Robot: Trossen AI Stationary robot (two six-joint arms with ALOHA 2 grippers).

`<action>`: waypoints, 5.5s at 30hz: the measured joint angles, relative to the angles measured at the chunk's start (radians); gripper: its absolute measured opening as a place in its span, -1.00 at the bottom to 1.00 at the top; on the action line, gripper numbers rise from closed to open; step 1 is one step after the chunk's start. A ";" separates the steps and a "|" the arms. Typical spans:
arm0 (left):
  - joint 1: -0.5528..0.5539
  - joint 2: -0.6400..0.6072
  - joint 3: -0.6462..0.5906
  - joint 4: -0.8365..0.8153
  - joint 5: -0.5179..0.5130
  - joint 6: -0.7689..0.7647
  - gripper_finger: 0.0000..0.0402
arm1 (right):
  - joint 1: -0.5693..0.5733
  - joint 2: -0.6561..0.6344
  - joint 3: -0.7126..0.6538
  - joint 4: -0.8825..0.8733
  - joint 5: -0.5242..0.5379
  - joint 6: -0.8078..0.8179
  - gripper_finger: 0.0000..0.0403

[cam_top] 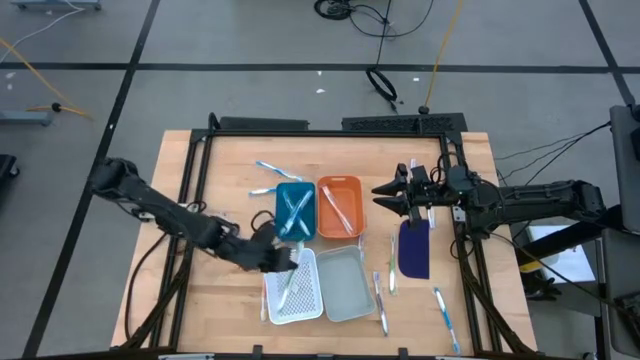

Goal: Pick & Place Toothbrushes
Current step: Put the green toothbrush into the white bin

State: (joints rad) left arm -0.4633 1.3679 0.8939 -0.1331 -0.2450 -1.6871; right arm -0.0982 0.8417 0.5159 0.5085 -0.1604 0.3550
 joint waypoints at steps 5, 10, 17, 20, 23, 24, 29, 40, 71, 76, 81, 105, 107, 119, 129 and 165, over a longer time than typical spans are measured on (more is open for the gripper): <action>-0.008 0.092 0.126 -0.294 0.016 -0.078 -1.00 | 0.000 0.000 0.000 -0.042 -0.001 0.000 -0.37; 0.003 0.167 0.208 -0.382 0.009 -0.064 -1.00 | 0.000 0.000 0.000 -0.049 -0.001 0.000 -0.37; 0.040 0.273 0.246 -0.397 0.024 0.047 -1.00 | 0.000 0.000 0.000 -0.050 -0.001 0.000 -0.37; 0.034 0.301 0.253 -0.396 0.036 0.090 -1.00 | 0.000 0.000 0.000 -0.049 -0.001 0.000 -0.37; 0.031 0.318 0.254 -0.404 0.038 0.113 -1.00 | 0.000 0.000 0.000 -0.050 -0.001 0.001 -0.37; 0.031 0.319 0.254 -0.413 0.038 0.115 -1.00 | 0.000 0.000 0.000 -0.050 -0.001 0.004 -0.37; 0.038 0.317 0.255 -0.421 0.031 0.135 -1.00 | 0.000 0.000 0.000 -0.049 -0.001 0.011 -0.37; 0.033 0.343 0.255 -0.407 0.066 0.163 -1.00 | 0.000 0.000 0.000 -0.050 -0.001 0.011 -0.37; 0.030 0.359 0.254 -0.386 0.132 0.144 -0.13 | 0.000 0.000 0.000 -0.047 -0.065 0.013 -0.37; 0.030 0.291 0.254 -0.386 0.095 0.157 0.02 | 0.000 0.000 0.000 -0.049 -0.124 0.030 -0.37; 0.023 0.229 0.254 -0.387 0.025 0.163 0.03 | 0.000 0.000 0.000 -0.050 -0.163 0.031 -0.37; -0.177 0.103 0.254 -0.546 -0.257 -0.141 0.03 | 0.001 0.000 0.000 -0.050 -0.186 0.027 -0.37; -0.206 0.103 0.254 -0.569 -0.343 -0.141 0.03 | 0.001 0.000 0.000 -0.051 -0.186 0.045 -0.37; -0.297 0.011 0.253 -0.787 -0.631 -0.061 0.03 | 0.021 0.000 0.000 -0.047 -0.260 0.041 -0.37; -0.249 -0.176 0.226 -0.771 -0.614 0.290 0.03 | 0.146 0.000 0.000 0.002 -0.100 -0.002 -0.37; 0.030 -0.865 -0.320 -0.309 -0.330 1.023 0.03 | 0.443 0.235 0.371 -1.061 0.257 0.526 -0.41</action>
State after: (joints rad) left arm -0.4330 0.5034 0.5736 -0.4421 -0.5747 -0.6645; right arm 0.3447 1.0764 0.8871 -0.5525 0.0966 0.8807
